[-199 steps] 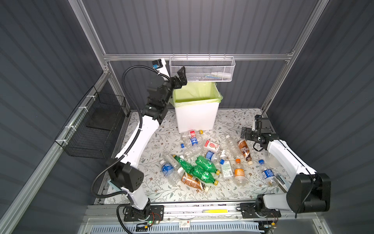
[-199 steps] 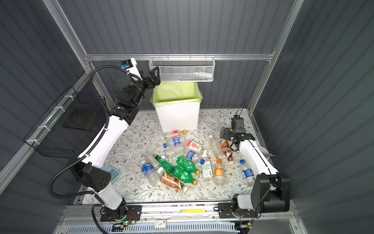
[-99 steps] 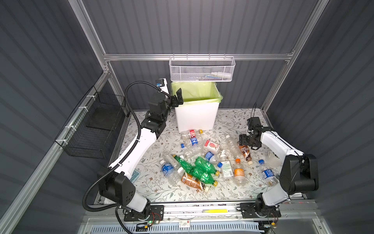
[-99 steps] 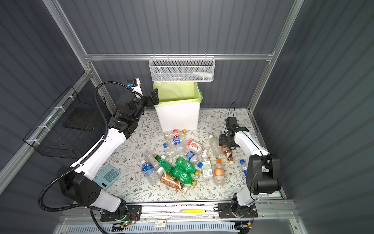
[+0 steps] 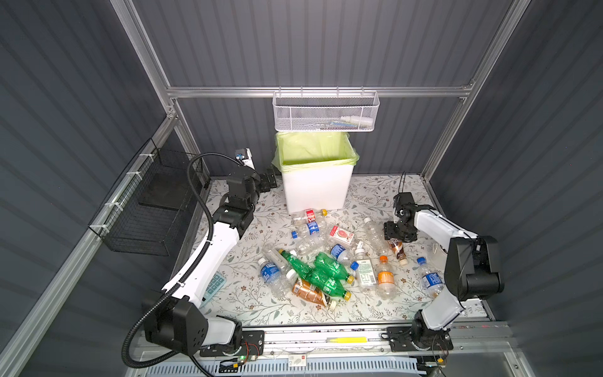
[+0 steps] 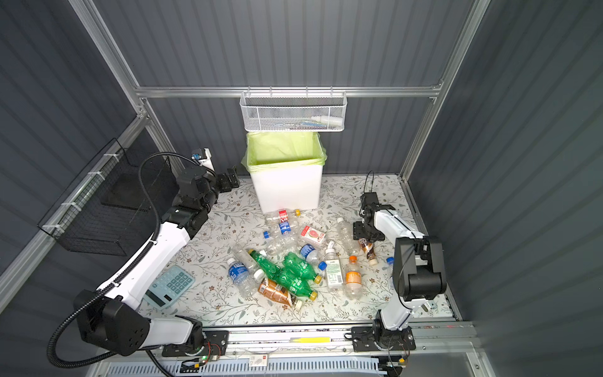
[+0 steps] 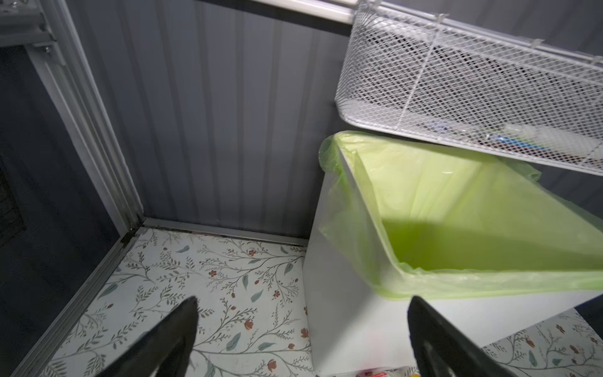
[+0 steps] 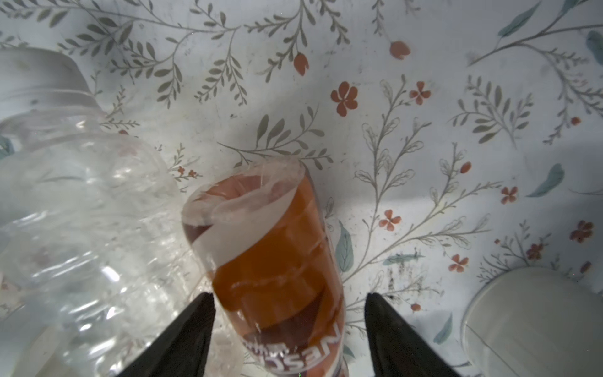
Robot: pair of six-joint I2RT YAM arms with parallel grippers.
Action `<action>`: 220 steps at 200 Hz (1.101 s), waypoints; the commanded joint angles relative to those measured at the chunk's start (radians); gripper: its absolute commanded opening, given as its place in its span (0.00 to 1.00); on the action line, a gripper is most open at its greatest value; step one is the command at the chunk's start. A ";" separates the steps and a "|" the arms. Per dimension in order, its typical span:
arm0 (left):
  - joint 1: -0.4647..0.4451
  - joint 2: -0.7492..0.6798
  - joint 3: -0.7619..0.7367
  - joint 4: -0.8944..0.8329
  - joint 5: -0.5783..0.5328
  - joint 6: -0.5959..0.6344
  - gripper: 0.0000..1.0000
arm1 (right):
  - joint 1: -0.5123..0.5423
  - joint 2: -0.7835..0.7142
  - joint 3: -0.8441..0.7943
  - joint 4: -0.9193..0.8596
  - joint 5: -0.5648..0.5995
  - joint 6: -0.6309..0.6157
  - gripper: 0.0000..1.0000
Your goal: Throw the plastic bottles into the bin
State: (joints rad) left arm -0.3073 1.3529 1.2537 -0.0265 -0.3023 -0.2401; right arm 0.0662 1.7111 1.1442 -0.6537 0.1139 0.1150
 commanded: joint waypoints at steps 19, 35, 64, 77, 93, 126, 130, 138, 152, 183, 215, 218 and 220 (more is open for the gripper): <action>0.030 -0.044 -0.046 -0.033 0.017 -0.060 1.00 | 0.004 0.056 0.042 0.011 -0.001 -0.016 0.74; 0.031 -0.044 -0.054 -0.040 0.017 -0.064 1.00 | 0.004 0.074 0.047 0.017 0.006 -0.017 0.74; 0.036 -0.038 -0.072 -0.048 0.010 -0.077 1.00 | 0.003 0.096 0.060 0.019 0.025 -0.029 0.69; 0.038 -0.034 -0.080 -0.054 0.010 -0.085 1.00 | 0.002 0.093 0.062 0.026 0.025 -0.033 0.66; 0.040 -0.026 -0.091 -0.059 0.008 -0.095 1.00 | -0.003 0.078 0.065 0.040 0.012 -0.034 0.62; 0.048 -0.006 -0.112 -0.067 0.002 -0.112 1.00 | -0.009 0.003 0.103 0.059 -0.003 -0.040 0.56; 0.049 -0.003 -0.114 -0.068 0.001 -0.114 1.00 | -0.010 -0.011 0.117 0.059 -0.007 -0.041 0.55; 0.051 0.001 -0.119 -0.069 -0.002 -0.117 1.00 | -0.012 -0.043 0.148 0.060 -0.010 -0.045 0.54; 0.056 0.011 -0.129 -0.070 -0.005 -0.119 1.00 | -0.020 -0.110 0.223 0.072 -0.010 -0.053 0.51; 0.067 0.042 -0.146 -0.079 -0.004 -0.131 1.00 | -0.050 -0.236 0.434 0.151 -0.053 -0.016 0.52; 0.074 0.073 -0.166 -0.078 0.015 -0.145 1.00 | -0.055 -0.269 0.643 0.308 -0.087 0.141 0.51; 0.074 0.075 -0.168 -0.078 0.017 -0.146 1.00 | -0.055 -0.270 0.649 0.335 -0.093 0.164 0.51; 0.074 0.077 -0.168 -0.078 0.019 -0.147 1.00 | -0.055 -0.270 0.652 0.353 -0.097 0.181 0.51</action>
State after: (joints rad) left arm -0.2401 1.4124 1.1007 -0.0937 -0.2958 -0.3634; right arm 0.0124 1.4528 1.7214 -0.4652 0.0666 0.1394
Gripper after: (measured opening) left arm 0.997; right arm 0.533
